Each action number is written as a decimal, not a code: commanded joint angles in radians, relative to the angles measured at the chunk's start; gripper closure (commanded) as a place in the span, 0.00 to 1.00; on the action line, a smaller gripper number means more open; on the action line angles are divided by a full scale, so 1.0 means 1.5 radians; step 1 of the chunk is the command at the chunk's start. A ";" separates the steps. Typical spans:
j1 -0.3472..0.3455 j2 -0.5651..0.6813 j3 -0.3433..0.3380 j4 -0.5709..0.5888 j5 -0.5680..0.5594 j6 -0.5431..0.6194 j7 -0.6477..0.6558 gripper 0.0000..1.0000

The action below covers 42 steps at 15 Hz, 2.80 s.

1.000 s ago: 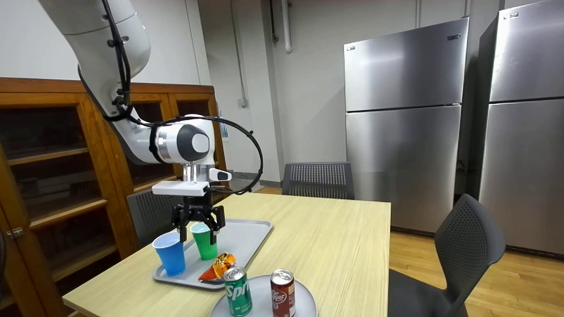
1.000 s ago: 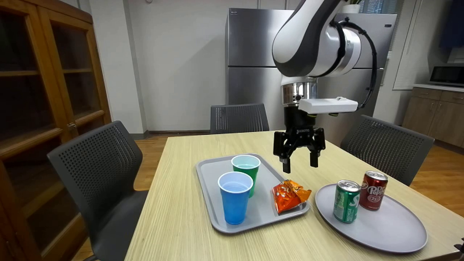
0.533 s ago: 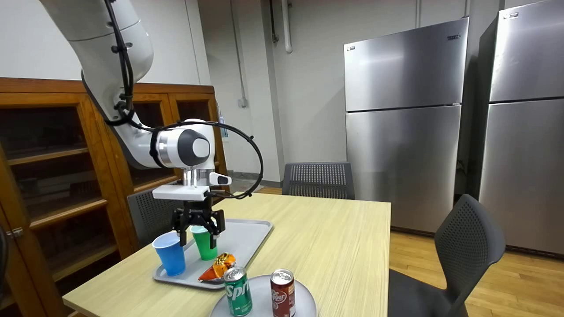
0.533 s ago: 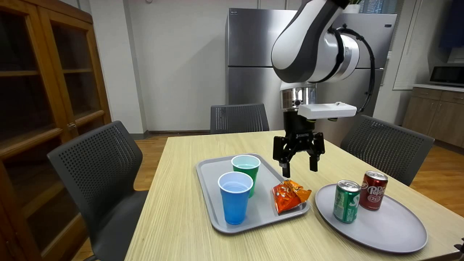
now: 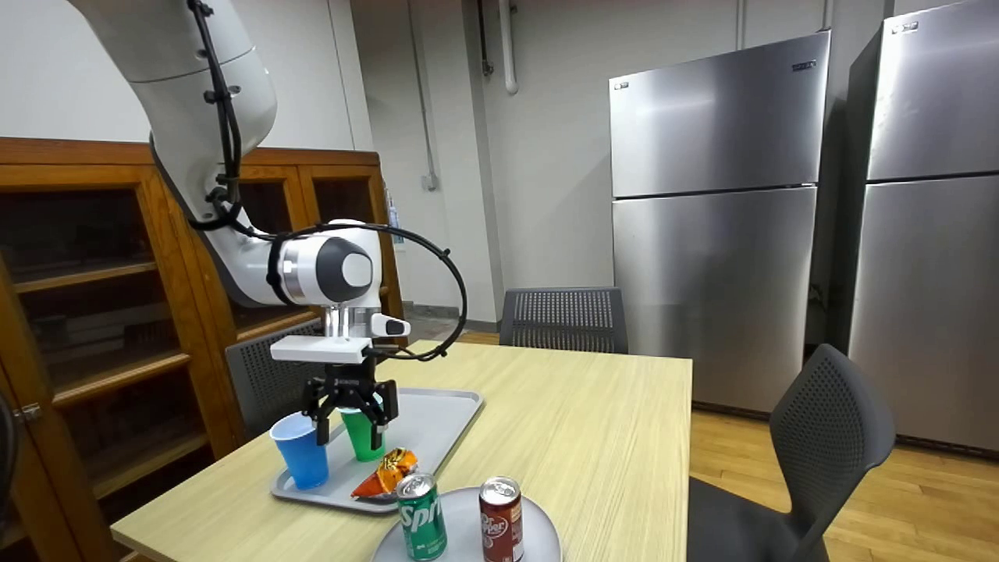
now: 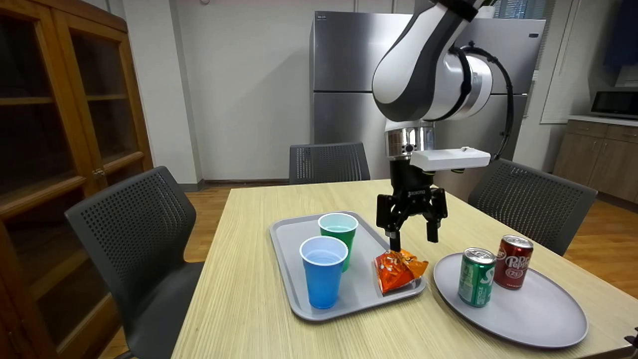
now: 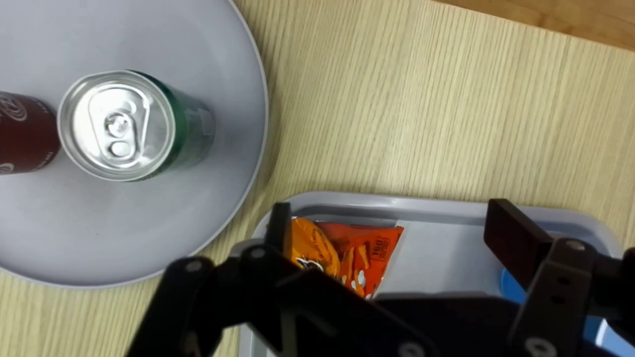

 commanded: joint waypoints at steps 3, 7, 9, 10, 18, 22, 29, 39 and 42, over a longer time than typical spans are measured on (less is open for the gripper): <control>-0.001 0.032 0.003 0.010 -0.008 0.023 -0.006 0.00; -0.005 0.069 0.002 0.030 -0.006 0.039 -0.008 0.00; -0.004 0.087 -0.001 0.045 -0.013 0.039 -0.009 0.00; -0.004 0.097 -0.002 0.054 -0.015 0.038 -0.009 0.00; -0.005 0.141 -0.012 0.116 -0.040 0.028 -0.014 0.00; -0.008 0.158 -0.012 0.136 -0.042 0.028 -0.018 0.00; -0.008 0.181 -0.012 0.158 -0.042 0.028 -0.021 0.00; -0.006 0.175 -0.012 0.154 -0.047 0.031 -0.031 0.42; -0.006 0.174 -0.013 0.153 -0.048 0.031 -0.032 0.67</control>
